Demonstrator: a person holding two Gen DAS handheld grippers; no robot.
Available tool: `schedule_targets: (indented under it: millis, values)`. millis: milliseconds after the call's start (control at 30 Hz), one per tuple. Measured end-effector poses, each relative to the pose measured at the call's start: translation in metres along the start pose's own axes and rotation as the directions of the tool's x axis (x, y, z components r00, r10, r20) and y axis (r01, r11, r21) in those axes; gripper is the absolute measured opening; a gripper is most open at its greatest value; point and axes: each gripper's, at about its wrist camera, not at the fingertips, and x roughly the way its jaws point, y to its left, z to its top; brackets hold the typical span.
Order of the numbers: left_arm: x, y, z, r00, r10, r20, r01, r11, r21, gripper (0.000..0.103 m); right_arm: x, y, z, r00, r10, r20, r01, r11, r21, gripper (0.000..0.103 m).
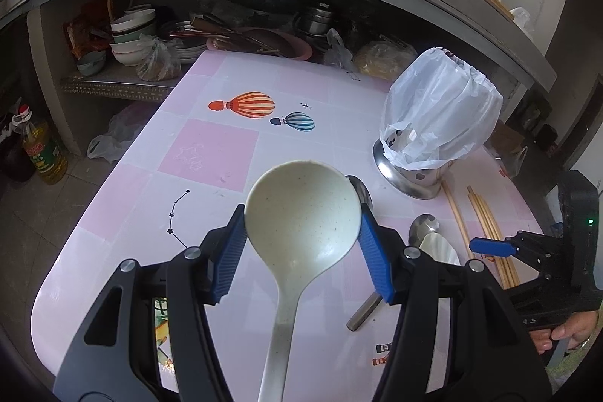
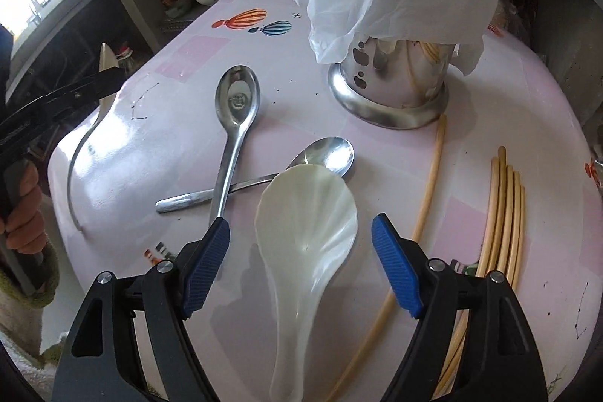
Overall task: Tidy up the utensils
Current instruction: 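Grasp the white shell-shaped rice paddle with the right tool while the left tool holds the ladle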
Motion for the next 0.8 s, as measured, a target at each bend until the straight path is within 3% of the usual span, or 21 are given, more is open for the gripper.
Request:
schedule_targets:
  millis: [233, 600, 733, 800]
  values:
    - [0.003, 0.002, 0.002, 1.000, 0.001, -0.006, -0.001, 1.000, -0.006, 0.055, 0.029, 0.009, 0.014, 0.998, -0.012, -0.060, 0.011, 1.000, -0.015, 0.078]
    - [0.011, 0.005, 0.003, 1.000, 0.007, -0.015, -0.007, 1.000, -0.009, 0.055, 0.041, 0.022, 0.019, 0.996, -0.076, -0.055, 0.072, 0.995, -0.075, 0.078]
    - [0.011, 0.004, 0.002, 1.000, 0.008, -0.015, -0.008, 1.000, -0.009, 0.055, 0.037, 0.020, 0.018, 0.996, -0.081, -0.045, 0.078, 0.994, -0.083, 0.066]
    - [0.011, 0.003, 0.002, 1.000, 0.010, -0.014, -0.010, 1.000, -0.008, 0.055, 0.033, 0.017, 0.018, 0.997, -0.063, -0.043, 0.060, 0.996, -0.065, 0.065]
